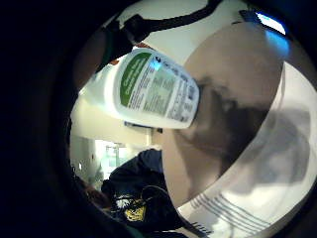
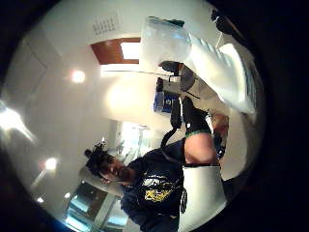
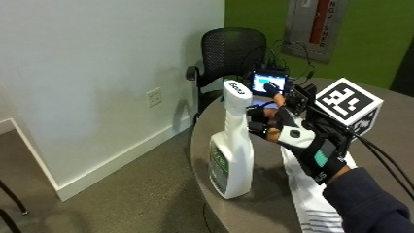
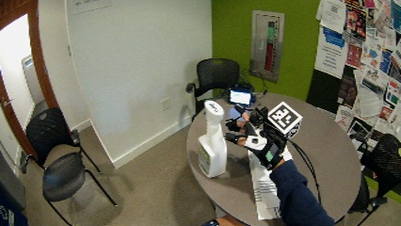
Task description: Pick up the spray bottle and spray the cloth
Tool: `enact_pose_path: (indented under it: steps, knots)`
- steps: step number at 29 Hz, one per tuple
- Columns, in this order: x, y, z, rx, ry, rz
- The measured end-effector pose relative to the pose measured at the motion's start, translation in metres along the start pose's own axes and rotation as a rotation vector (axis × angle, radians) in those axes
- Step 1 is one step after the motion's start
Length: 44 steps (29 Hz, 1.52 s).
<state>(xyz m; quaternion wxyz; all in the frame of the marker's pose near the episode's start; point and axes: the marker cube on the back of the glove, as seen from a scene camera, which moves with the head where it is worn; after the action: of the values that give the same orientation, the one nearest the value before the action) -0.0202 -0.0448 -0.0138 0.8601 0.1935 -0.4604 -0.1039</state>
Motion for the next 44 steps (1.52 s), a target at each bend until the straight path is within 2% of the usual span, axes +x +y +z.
enact_pose_path:
  steps: [15, 24, 38, 44]
  knots:
    - [-0.006, -0.017, 0.009, 0.092, 0.016, -0.028]
    - [-0.009, -0.024, 0.011, 0.212, -0.030, -0.064]
    - [0.000, -0.026, 0.008, 0.199, -0.160, -0.030]
    - [-0.002, -0.028, 0.009, 0.302, -0.105, 0.006]
